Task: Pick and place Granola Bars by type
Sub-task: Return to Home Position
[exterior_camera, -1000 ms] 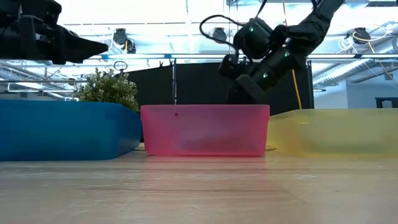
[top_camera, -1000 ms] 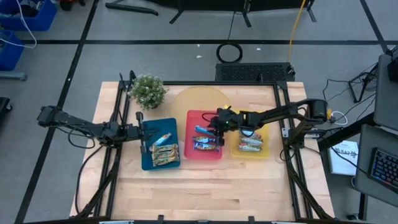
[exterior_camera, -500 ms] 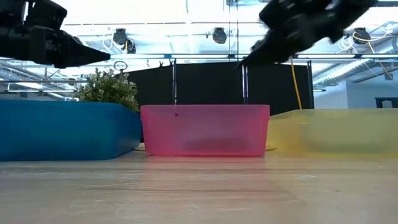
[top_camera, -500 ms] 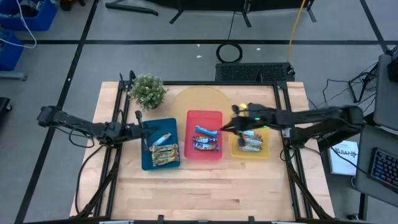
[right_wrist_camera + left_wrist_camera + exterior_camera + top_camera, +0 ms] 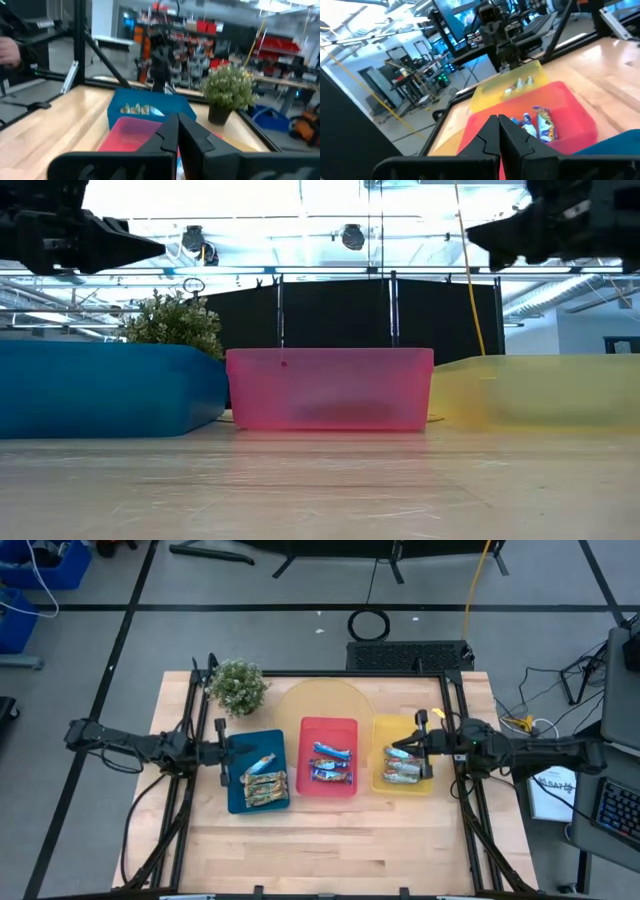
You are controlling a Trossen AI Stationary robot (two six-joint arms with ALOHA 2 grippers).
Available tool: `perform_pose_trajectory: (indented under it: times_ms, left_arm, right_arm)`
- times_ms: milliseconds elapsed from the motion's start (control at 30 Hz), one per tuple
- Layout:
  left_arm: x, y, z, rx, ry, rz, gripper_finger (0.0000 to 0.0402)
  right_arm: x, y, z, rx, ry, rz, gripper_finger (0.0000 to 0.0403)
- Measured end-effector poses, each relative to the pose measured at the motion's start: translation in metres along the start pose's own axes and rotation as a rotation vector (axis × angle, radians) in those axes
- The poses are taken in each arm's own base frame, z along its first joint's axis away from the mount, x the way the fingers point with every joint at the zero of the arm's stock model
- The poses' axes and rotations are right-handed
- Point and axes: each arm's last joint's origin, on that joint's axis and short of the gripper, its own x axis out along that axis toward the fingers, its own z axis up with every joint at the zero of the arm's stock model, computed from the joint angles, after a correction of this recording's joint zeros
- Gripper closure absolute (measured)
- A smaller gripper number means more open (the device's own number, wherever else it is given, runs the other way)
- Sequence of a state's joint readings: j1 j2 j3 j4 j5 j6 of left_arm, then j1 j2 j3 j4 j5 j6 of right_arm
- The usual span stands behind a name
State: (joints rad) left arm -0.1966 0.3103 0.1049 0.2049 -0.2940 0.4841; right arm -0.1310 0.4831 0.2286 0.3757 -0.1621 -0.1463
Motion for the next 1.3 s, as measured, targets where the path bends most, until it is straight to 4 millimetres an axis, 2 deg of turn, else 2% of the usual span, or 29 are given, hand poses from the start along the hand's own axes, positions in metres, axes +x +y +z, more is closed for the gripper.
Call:
perform_pose_trajectory:
  times_ms: [167,433,633,767,900,967,1067,1300]
  left_arm:
    - [-0.003,0.004,-0.007,-0.050,0.045,0.028,0.0399]
    - [-0.016,0.006,-0.011,-0.093,0.049,0.025,0.0400]
    - [-0.024,0.009,-0.009,-0.075,-0.018,0.004,0.0400]
    - [-0.021,0.006,-0.016,-0.115,-0.016,-0.064,0.0401]
    - [-0.017,0.000,-0.028,-0.174,-0.063,-0.132,0.0401]
    - [-0.016,0.001,-0.029,-0.183,-0.070,-0.134,0.0401]
    - [-0.016,0.002,-0.029,-0.180,-0.074,-0.128,0.0401]
    - [-0.016,0.005,-0.031,-0.228,-0.061,-0.103,0.0399]
  right_arm:
    - [-0.012,0.003,-0.017,-0.008,-0.027,-0.021,0.0402]
    - [-0.027,0.000,-0.020,0.014,-0.016,-0.076,0.0403]
    - [-0.036,0.002,-0.021,0.023,-0.015,-0.075,0.0403]
    - [-0.036,0.004,-0.030,0.018,-0.045,-0.054,0.0403]
    - [-0.037,0.002,-0.023,0.034,-0.143,-0.069,0.0403]
    - [-0.035,0.002,-0.027,0.054,-0.102,-0.068,0.0403]
    - [-0.037,0.002,-0.022,0.064,-0.155,-0.071,0.0403]
    - [-0.036,0.002,-0.023,0.068,-0.142,-0.068,0.0403]
